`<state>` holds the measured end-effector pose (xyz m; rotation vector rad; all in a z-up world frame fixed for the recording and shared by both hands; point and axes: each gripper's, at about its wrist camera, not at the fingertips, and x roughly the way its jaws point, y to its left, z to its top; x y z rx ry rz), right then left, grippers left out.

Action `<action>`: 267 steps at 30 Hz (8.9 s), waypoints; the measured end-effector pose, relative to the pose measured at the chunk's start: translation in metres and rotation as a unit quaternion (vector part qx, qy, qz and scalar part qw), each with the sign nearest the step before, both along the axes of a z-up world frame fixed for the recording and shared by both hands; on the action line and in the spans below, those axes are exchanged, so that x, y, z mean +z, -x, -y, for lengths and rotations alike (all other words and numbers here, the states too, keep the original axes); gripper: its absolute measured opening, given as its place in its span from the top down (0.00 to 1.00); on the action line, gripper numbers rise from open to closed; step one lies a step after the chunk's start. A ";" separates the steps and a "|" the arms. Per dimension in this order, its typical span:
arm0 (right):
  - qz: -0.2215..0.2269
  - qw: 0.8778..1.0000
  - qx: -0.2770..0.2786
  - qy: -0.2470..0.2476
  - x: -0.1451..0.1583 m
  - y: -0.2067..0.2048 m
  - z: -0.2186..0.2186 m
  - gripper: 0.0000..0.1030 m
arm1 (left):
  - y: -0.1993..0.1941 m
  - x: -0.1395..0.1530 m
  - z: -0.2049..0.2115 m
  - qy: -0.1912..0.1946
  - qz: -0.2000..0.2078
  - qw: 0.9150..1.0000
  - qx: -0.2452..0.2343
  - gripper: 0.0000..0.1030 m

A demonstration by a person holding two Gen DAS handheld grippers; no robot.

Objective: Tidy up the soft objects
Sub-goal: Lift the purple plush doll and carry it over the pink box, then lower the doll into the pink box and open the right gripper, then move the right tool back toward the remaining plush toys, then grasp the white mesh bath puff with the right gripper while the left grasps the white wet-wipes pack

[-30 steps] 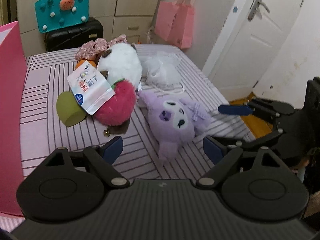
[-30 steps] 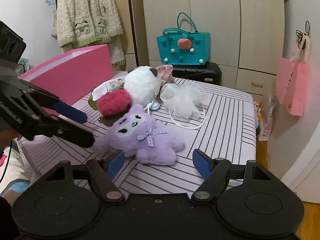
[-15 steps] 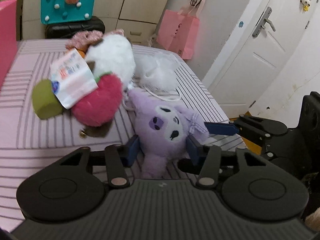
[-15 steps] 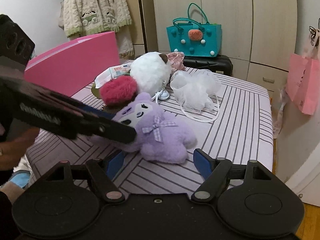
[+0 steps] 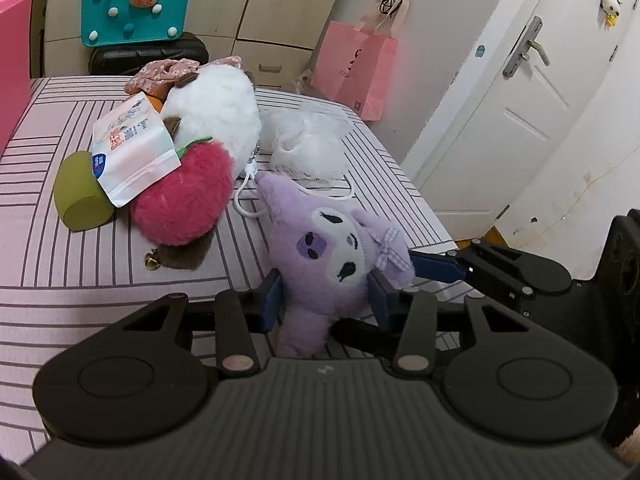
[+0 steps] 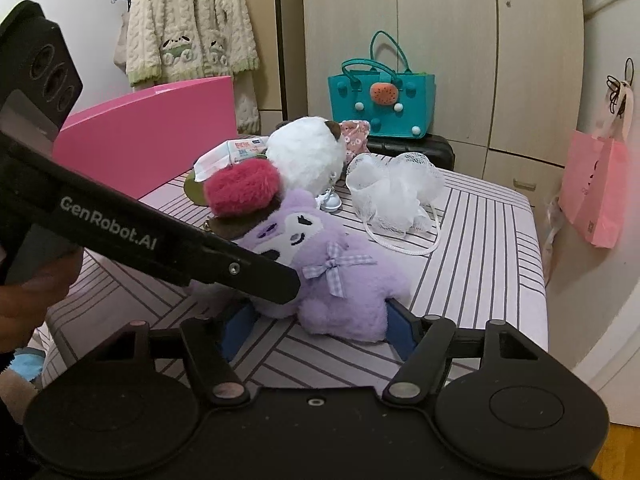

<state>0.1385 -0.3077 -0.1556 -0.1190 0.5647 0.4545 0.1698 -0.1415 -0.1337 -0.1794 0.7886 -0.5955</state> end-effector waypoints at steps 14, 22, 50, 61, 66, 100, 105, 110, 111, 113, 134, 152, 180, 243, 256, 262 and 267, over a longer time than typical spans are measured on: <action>-0.023 1.000 -0.007 -0.007 0.009 0.011 -0.007 0.23 | 0.019 0.010 -0.010 0.006 -0.005 1.000 -0.006 0.57; -0.034 0.999 -0.007 -0.002 0.024 0.029 -0.021 0.23 | 0.039 0.023 -0.026 0.001 -0.006 1.000 -0.012 0.56; -0.047 0.990 0.104 0.087 0.091 0.086 -0.120 0.24 | 0.100 0.080 -0.128 -0.010 -0.078 0.997 -0.003 0.56; -0.045 0.982 0.156 0.092 0.114 0.097 -0.171 0.24 | 0.122 0.103 -0.179 -0.021 -0.081 0.996 0.032 0.56; -0.048 0.978 0.181 0.094 0.124 0.095 -0.192 0.24 | 0.125 0.114 -0.200 -0.023 -0.080 0.995 0.050 0.56; -0.002 0.979 0.181 0.094 0.171 -0.090 -0.286 0.32 | -0.068 0.140 -0.291 0.026 -0.062 0.982 0.176 0.56; -0.024 0.979 0.177 0.098 0.156 -0.125 -0.294 0.35 | -0.108 0.119 -0.297 0.021 -0.106 0.975 0.194 0.57; -0.062 0.978 0.170 0.106 0.134 -0.164 -0.304 0.36 | -0.144 0.094 -0.299 0.014 -0.149 0.966 0.208 0.57; -0.067 0.977 0.171 0.111 0.130 -0.170 -0.306 0.36 | -0.149 0.090 -0.300 0.013 -0.155 0.965 0.210 0.57; -0.077 0.975 0.173 0.117 0.122 -0.181 -0.309 0.36 | -0.158 0.082 -0.302 0.014 -0.170 0.962 0.213 0.57; -0.103 0.964 0.161 0.186 0.097 -0.204 -0.332 0.36 | -0.175 0.062 -0.306 -0.014 -0.179 0.960 0.212 0.54; -0.090 0.981 0.158 0.063 0.157 -0.132 -0.254 0.36 | -0.082 0.139 -0.290 -0.064 -0.051 0.985 0.152 0.51; -0.062 0.990 0.130 0.012 0.212 0.007 -0.103 0.35 | 0.063 0.205 -0.167 -0.124 0.014 0.992 -0.011 0.43; -0.074 0.996 0.004 -0.043 0.034 -0.149 0.017 0.32 | -0.095 0.039 -0.064 -0.062 -0.033 0.988 0.139 0.43; -0.063 0.998 0.019 -0.023 0.024 -0.140 0.008 0.65 | -0.098 0.036 -0.058 -0.074 -0.031 0.987 0.138 0.38; -0.061 0.998 0.016 -0.031 0.019 -0.136 0.010 0.65 | -0.095 0.035 -0.055 -0.084 -0.022 0.986 0.141 0.34; -0.062 0.997 0.012 -0.041 0.016 -0.135 0.013 0.66 | -0.095 0.034 -0.056 -0.080 -0.020 0.987 0.141 0.36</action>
